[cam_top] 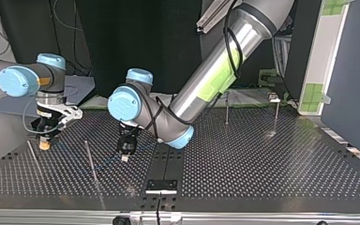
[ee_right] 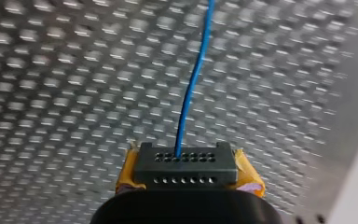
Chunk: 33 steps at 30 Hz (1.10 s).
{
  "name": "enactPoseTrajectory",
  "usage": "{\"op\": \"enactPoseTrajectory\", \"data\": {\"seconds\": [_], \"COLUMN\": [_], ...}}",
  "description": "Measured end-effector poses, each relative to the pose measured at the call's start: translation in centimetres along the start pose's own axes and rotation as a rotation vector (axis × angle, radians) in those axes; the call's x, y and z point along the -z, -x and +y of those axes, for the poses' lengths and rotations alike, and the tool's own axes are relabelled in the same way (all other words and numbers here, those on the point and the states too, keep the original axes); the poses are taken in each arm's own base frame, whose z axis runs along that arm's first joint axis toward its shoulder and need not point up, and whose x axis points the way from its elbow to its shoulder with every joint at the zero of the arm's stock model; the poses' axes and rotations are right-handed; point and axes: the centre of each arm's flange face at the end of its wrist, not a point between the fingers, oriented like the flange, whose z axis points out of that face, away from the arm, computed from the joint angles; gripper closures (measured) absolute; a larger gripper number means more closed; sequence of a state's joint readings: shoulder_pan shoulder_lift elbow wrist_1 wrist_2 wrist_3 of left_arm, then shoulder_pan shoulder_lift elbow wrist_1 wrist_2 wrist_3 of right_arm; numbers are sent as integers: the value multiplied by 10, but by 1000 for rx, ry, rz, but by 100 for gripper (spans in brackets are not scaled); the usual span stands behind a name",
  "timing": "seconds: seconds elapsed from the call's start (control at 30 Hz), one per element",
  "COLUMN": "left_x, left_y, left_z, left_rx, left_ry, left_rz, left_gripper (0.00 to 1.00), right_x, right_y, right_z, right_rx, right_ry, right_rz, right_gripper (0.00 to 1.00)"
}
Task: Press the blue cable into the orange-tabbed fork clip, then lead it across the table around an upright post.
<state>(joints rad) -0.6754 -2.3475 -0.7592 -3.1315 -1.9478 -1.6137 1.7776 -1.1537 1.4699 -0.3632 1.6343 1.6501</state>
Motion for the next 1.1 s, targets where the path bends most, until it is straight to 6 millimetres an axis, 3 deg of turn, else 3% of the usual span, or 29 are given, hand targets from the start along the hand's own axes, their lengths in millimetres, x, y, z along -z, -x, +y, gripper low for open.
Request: {"op": "enactPoseTrajectory", "data": {"seconds": [0.23,0.47,0.5,0.53,0.6,0.63,0.7,0.73,0.77,0.8,0.83,0.87,1.1], "left_x": [0,0,0,0,0,0,1,1,1,1,1,2,5], "left_y": [-3,-3,-3,-3,-3,-3,-3,-3,-3,-3,-3,-4,-5], "left_z": [1,3,3,3,3,4,4,4,5,6,6,7,9], "left_rx": [0,0,0,0,0,0,-1,-1,-2,-3,-3,-4,5], "left_ry": [4,25,27,29,31,33,37,40,47,53,59,66,86], "left_rz": [3,3,3,3,3,3,4,5,7,8,10,12,29], "left_gripper": [100,98,86,86,51,51,28,28,15,8,8,2,2], "right_x": [3,7,7,7,7,7,7,8,8,8,9,9,8], "right_y": [41,65,69,71,78,81,87,89,92,95,96,98,118], "right_z": [-8,-14,-15,-15,-16,-16,-17,-17,-17,-17,-17,-16,-15], "right_rx": [18,20,21,21,23,24,25,26,27,28,29,29,31], "right_ry": [-13,-24,-26,-26,-27,-27,-26,-26,-26,-25,-25,-25,-23], "right_rz": [-64,-75,-76,-79,-87,-90,-99,-103,-106,-110,-113,-114,-109], "right_gripper": [100,100,100,100,100,100,100,100,100,100,100,100,100]}}
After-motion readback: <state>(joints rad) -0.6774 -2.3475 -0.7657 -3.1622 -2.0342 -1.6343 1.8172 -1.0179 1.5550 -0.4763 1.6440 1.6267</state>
